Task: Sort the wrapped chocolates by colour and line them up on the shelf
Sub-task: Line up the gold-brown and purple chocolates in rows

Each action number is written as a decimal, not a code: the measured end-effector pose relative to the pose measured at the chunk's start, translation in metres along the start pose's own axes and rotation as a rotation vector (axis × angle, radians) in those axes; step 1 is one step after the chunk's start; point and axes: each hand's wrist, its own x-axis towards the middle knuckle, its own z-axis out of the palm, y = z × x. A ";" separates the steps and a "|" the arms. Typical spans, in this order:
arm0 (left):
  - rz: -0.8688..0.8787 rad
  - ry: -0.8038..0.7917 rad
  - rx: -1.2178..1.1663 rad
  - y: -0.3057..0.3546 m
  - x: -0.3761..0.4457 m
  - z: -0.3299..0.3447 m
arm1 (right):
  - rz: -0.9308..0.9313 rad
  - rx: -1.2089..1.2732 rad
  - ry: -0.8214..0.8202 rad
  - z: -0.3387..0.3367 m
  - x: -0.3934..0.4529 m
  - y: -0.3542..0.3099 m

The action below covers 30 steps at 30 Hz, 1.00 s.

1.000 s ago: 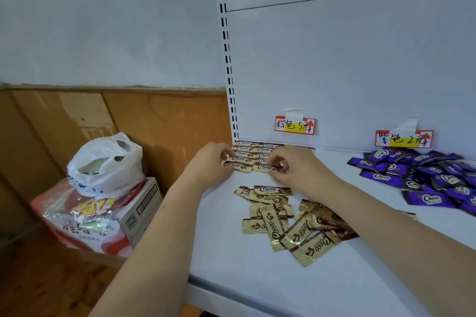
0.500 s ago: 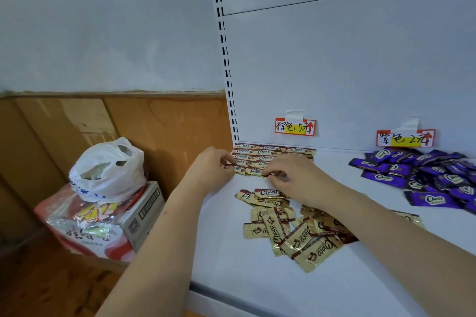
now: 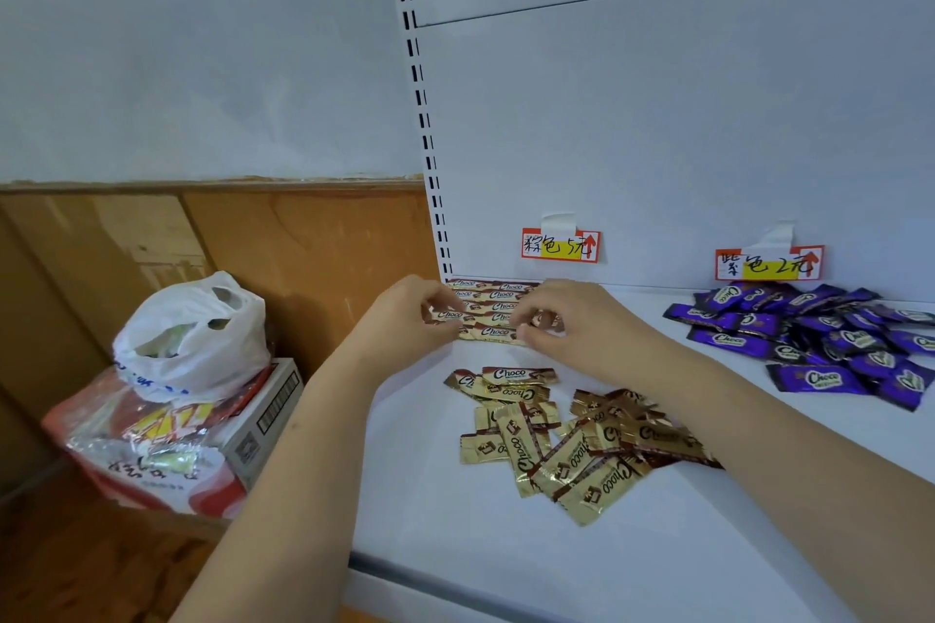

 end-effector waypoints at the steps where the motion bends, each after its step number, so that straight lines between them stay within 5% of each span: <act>1: 0.039 -0.074 -0.052 0.007 -0.004 -0.002 | 0.010 0.040 -0.028 -0.005 -0.002 -0.001; 4: 0.053 -0.315 -0.127 0.018 -0.021 -0.006 | 0.050 0.109 -0.220 -0.016 -0.006 -0.003; 7: 0.006 -0.374 -0.085 0.017 -0.039 -0.010 | 0.066 0.074 -0.346 -0.017 -0.007 -0.005; 11: -0.002 -0.275 -0.040 0.017 -0.053 -0.007 | 0.102 0.113 -0.375 -0.016 -0.007 -0.004; 20: -0.016 -0.086 -0.327 0.016 -0.062 -0.004 | 0.210 0.212 -0.278 -0.026 -0.009 0.005; 25: -0.163 0.053 -0.459 0.013 -0.058 0.005 | 0.248 0.011 -0.239 -0.029 -0.016 0.010; 30: -0.156 0.150 -0.170 0.008 -0.054 0.008 | 0.154 -0.101 -0.123 -0.024 -0.028 0.018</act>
